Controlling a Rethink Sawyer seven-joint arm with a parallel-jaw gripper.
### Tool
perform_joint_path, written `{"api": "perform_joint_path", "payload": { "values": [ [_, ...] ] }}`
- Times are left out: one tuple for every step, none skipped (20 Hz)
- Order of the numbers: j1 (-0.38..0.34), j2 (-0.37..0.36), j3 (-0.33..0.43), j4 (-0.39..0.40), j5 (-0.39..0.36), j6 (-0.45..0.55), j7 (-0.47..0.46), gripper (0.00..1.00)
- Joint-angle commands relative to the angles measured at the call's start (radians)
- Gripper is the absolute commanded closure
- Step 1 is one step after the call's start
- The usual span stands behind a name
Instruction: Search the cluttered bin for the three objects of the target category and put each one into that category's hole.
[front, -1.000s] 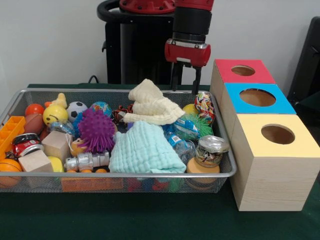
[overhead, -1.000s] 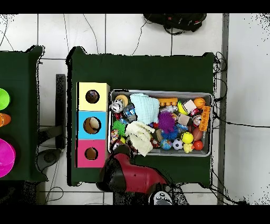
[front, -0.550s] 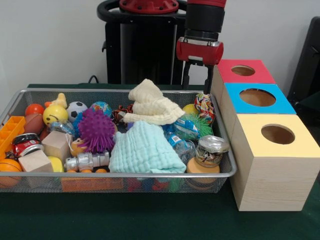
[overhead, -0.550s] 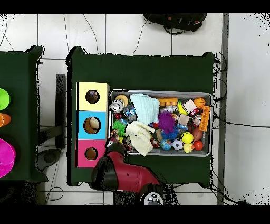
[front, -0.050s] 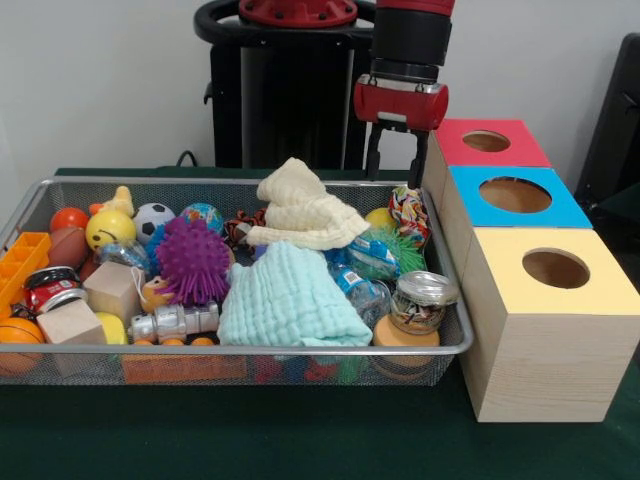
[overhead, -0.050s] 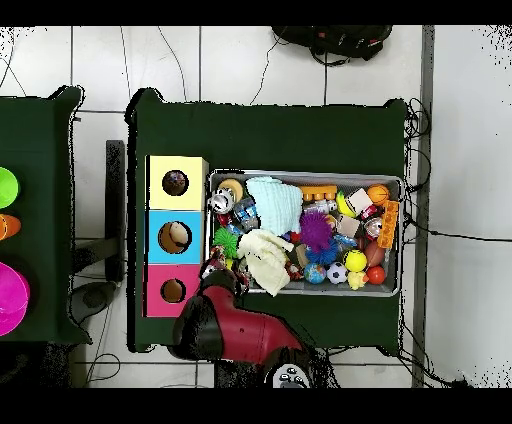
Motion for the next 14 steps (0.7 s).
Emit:
{"api": "perform_joint_path", "payload": {
  "values": [
    [0.003,0.074,0.074,-0.082,0.057,-0.016,0.183,0.00],
    [0.035,0.087,0.045,-0.093,0.077,-0.026,0.180,0.00],
    [0.063,0.103,0.025,-0.103,0.100,-0.034,0.181,0.00],
    [0.096,0.123,0.002,-0.113,0.131,-0.050,0.187,0.00],
    [0.119,0.142,-0.011,-0.125,0.156,-0.067,0.192,0.00],
    [0.131,0.158,-0.015,-0.134,0.173,-0.082,0.196,0.00],
    [0.139,0.170,-0.018,-0.143,0.186,-0.090,0.195,0.00],
    [0.144,0.180,-0.020,-0.150,0.194,-0.098,0.194,0.00],
    [0.149,0.190,-0.021,-0.157,0.202,-0.107,0.192,0.00],
    [0.142,0.203,-0.019,-0.163,0.195,-0.122,0.187,0.00],
    [0.135,0.215,-0.016,-0.170,0.188,-0.138,0.181,0.00],
    [0.130,0.227,-0.015,-0.176,0.184,-0.149,0.177,0.00],
    [0.135,0.236,-0.021,-0.179,0.188,-0.159,0.175,0.00],
    [0.136,0.239,-0.022,-0.179,0.190,-0.162,0.175,0.00]
  ]
}}
